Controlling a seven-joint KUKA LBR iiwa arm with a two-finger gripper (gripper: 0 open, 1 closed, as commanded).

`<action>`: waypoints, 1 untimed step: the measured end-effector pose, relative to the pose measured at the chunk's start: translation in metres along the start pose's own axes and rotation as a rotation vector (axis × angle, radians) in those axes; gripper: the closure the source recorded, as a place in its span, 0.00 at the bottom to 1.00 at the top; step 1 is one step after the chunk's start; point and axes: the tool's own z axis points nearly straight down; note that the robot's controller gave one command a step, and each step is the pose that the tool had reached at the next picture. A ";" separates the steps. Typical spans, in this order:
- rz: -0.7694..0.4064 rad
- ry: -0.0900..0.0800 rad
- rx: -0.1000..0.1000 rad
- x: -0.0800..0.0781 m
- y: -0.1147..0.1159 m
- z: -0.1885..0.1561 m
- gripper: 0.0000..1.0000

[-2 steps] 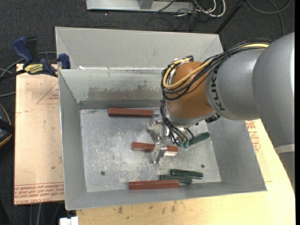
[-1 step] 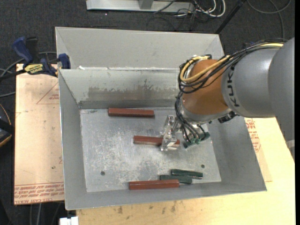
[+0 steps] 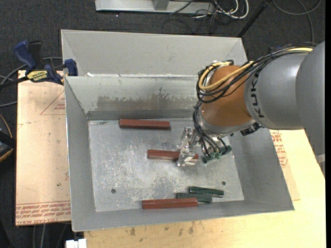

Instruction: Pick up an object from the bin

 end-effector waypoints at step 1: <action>0.000 0.001 0.001 0.000 0.000 -0.002 1.00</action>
Offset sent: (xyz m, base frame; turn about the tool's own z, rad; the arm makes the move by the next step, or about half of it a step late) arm 0.0001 0.0001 0.0186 -0.0001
